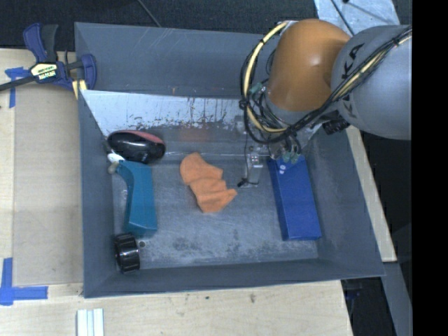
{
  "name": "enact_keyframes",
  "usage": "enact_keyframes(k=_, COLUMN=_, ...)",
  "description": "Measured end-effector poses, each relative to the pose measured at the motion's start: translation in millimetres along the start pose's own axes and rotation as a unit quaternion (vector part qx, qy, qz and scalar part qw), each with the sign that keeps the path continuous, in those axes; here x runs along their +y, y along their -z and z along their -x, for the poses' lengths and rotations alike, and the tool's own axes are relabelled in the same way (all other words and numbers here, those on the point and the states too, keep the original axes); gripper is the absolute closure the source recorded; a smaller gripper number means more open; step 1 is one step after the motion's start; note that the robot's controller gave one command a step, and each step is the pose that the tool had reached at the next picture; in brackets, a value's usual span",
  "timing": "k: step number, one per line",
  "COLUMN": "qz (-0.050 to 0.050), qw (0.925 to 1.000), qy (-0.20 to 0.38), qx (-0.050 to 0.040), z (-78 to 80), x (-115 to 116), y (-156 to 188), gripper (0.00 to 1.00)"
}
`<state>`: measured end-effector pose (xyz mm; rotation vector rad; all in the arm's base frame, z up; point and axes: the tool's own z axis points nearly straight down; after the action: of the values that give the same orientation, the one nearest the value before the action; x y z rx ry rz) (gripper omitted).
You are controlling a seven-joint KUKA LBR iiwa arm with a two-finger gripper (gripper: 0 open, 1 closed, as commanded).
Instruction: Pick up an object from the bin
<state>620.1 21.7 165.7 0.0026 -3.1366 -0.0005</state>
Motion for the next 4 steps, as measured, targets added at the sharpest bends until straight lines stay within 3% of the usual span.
enact_keyframes(k=1, qz=0.000, qw=1.0000, qy=0.000, qx=-0.0041, z=1.6, x=-0.1, y=5.0, gripper=0.00)
enact_keyframes(k=2, qz=0.000, qw=0.9999, qy=0.014, qx=-0.0084, z=0.8, x=6.8, y=-37.2, gripper=0.00)
enact_keyframes(k=3, qz=0.000, qw=0.9999, qy=-0.011, qx=-0.0042, z=-15.3, x=9.2, y=-93.5, gripper=0.00)
enact_keyframes(k=4, qz=-0.001, qw=1.0000, qy=0.001, qx=-0.0045, z=-15.6, x=19.1, y=-95.1, gripper=0.00)
